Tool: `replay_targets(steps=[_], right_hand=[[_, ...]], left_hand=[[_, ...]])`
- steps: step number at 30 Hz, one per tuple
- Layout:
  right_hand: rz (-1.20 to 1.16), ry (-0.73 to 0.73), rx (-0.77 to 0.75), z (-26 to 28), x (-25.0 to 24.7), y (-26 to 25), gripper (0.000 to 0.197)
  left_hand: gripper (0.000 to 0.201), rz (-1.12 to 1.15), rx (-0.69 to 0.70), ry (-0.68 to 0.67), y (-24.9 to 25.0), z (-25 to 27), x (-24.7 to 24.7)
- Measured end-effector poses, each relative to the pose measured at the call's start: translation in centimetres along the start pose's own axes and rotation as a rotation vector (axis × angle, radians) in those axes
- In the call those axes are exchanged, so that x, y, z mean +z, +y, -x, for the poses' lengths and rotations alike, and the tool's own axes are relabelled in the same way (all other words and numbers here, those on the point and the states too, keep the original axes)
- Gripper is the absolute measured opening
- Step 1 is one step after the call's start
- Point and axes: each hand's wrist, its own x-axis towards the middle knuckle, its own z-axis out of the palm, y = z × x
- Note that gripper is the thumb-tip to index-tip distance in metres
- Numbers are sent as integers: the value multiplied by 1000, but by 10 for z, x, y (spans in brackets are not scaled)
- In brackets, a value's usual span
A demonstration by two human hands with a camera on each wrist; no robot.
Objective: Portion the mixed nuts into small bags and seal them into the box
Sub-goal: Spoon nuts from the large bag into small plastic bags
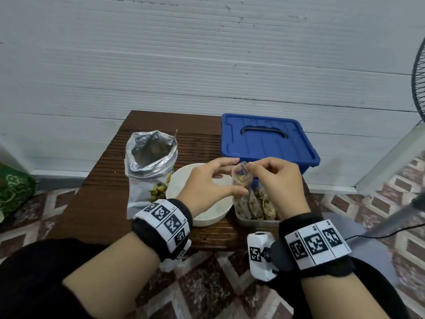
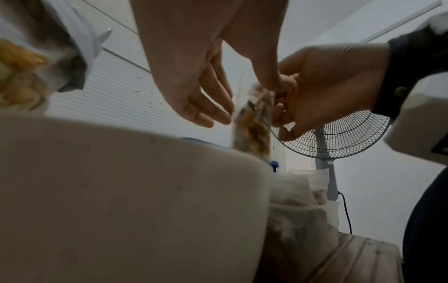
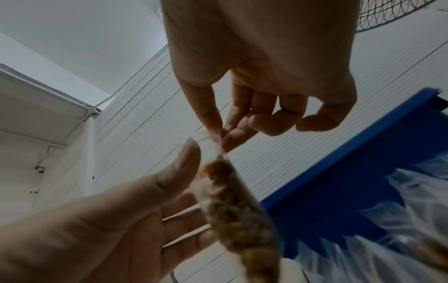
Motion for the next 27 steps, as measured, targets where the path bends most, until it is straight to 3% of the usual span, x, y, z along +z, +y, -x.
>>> replay_targets(steps=[4,13,17,22,27], right_hand=[[12,16,24,-1,2,5,18],[-17,-87,24,6,1,-1,18],[181,-143,-21,8,-2,-4,28],[314,-60,-61,4,1,0,5],[293,10,-42,-3,-12,1,6]], left_hand=[[58,-44,-13,-64,-7,-2,-5],[28,-26,5,44,-9,-2,-1],[19,-30,11,91,-7,-3,0],[28,-12,18,63,-7,-3,3],[34,-27,-27,39,-10,-7,3]])
